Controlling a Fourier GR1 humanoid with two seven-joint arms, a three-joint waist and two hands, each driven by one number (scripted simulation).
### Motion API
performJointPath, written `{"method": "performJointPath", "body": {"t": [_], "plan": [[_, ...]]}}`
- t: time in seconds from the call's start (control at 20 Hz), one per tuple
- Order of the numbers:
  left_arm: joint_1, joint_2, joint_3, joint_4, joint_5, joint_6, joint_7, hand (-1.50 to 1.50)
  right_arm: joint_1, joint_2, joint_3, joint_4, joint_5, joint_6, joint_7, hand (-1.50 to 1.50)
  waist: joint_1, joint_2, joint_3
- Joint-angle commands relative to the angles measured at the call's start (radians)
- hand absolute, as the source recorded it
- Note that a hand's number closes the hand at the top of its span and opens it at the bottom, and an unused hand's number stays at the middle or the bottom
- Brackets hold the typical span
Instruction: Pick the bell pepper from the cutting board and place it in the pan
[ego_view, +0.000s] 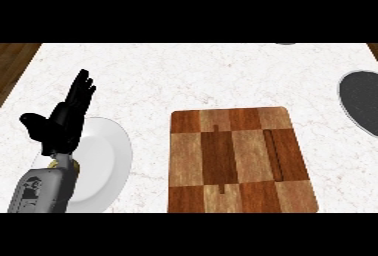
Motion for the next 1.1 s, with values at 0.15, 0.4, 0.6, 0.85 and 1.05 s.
{"method": "performJointPath", "body": {"t": [0.15,0.4,0.6,0.85,1.05], "plan": [[0.004,-0.010,-0.013,-0.027,-0.006,0.005,0.011,0.00,-0.023,-0.107,-0.095,0.311,-0.045,-0.138,-0.183,1.50,0.022,0.007,0.004],[-0.013,-0.015,-0.020,0.016,-0.009,-0.008,-0.026,0.00,-0.072,-0.126,-0.151,0.421,-0.113,-0.061,-0.213,1.50,0.029,0.016,0.006],[-0.030,0.009,0.004,-0.010,0.013,-0.021,-0.007,0.00,-0.058,-0.109,-0.187,0.511,-0.172,0.116,-0.240,-1.50,0.031,0.013,0.008],[-0.047,0.011,0.003,0.003,0.013,-0.022,0.019,0.00,-0.074,-0.130,-0.196,0.544,-0.181,0.142,-0.301,-1.50,0.033,0.015,0.007],[-0.035,-0.009,0.004,0.031,-0.010,0.010,-0.026,0.00,-0.075,-0.124,-0.250,0.523,-0.244,0.122,-0.418,-1.50,0.013,0.008,0.005]]}}
